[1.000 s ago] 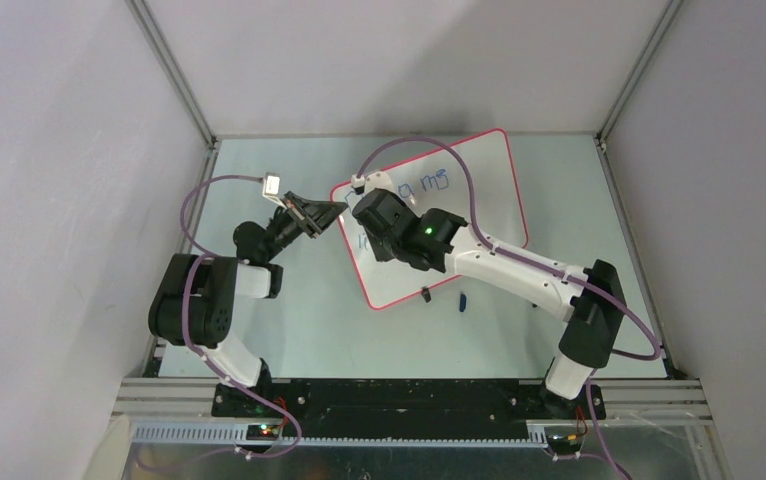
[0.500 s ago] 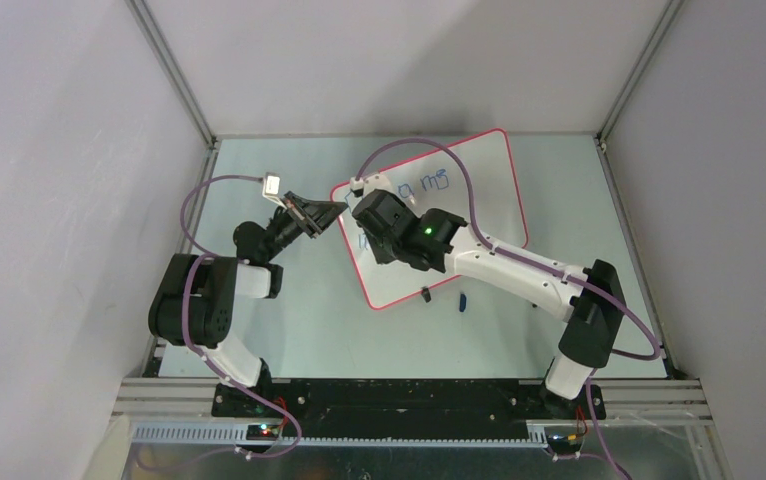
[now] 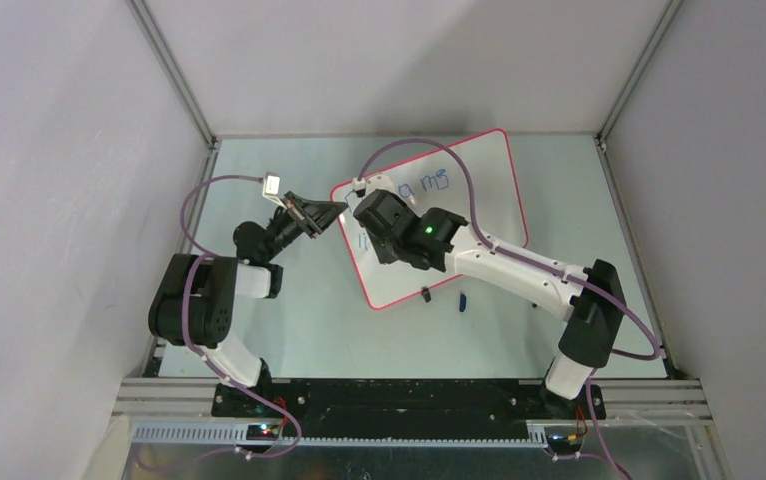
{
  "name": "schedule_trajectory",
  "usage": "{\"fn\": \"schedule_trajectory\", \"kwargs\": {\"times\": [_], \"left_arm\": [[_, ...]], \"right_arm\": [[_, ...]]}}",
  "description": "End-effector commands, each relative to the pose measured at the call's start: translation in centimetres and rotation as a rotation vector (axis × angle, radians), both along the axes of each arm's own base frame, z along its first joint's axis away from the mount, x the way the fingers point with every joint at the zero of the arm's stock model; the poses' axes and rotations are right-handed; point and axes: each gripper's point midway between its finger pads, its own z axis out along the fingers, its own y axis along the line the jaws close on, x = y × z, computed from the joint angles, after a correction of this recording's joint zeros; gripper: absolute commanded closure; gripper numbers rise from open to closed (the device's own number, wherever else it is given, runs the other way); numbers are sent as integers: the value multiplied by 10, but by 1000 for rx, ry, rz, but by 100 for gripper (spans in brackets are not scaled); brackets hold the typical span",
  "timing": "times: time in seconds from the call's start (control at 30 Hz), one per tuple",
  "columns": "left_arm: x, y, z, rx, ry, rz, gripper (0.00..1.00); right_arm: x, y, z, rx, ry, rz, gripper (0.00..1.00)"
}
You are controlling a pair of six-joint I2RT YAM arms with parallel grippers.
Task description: Write a sentence on the whiteboard
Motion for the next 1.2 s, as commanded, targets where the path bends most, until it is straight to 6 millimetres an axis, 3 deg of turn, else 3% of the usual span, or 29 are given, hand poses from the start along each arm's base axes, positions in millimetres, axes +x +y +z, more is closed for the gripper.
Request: {"fn": "schedule_trajectory", "kwargs": {"times": [0.0, 0.67, 1.17], "left_arm": [[-10, -5, 12, 42, -119, -15, 100], [-10, -4, 12, 42, -123, -13, 100], [-11, -5, 12, 43, -121, -15, 100]], "right_arm": [[11, -3, 15, 18, -48, -29, 100], [21, 8, 26, 40, -73, -23, 100], [8, 18, 10, 37, -14, 36, 100]]}}
